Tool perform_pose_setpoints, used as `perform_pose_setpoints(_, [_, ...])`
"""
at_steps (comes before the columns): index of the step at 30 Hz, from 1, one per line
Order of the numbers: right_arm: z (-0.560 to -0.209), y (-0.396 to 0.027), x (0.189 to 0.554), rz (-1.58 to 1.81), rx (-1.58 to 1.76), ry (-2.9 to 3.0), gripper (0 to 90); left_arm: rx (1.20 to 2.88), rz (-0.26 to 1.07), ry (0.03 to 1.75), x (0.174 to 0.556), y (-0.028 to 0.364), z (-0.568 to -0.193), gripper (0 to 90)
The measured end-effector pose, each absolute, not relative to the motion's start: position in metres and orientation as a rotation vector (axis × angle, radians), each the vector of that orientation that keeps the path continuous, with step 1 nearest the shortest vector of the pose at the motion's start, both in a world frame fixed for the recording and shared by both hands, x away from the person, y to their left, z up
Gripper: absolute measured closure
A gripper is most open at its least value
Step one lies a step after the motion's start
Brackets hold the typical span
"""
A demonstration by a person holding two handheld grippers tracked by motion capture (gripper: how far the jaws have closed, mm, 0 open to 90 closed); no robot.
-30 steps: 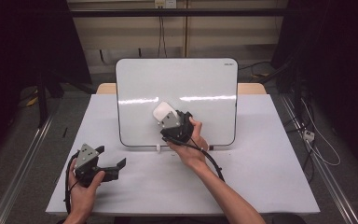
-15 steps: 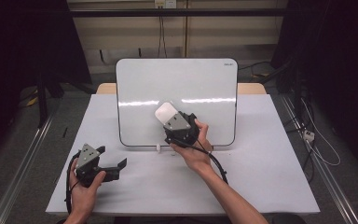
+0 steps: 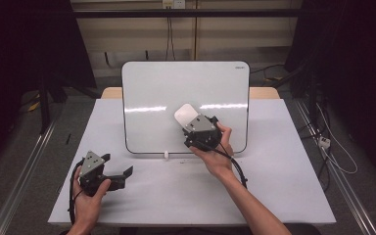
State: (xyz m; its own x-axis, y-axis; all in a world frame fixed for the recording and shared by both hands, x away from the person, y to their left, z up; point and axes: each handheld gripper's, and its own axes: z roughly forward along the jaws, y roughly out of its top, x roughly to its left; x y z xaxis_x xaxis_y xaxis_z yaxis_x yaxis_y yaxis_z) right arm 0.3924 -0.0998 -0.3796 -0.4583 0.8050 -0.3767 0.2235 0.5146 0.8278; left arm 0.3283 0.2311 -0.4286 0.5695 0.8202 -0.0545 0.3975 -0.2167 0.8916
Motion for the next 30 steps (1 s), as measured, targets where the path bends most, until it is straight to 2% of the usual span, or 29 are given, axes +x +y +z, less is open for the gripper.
perform_pose_setpoints(30, [-0.375,-0.163,0.384,0.925,0.955,1.912,31.6,1.842,0.547,0.983,0.327,0.231,-0.428,5.0])
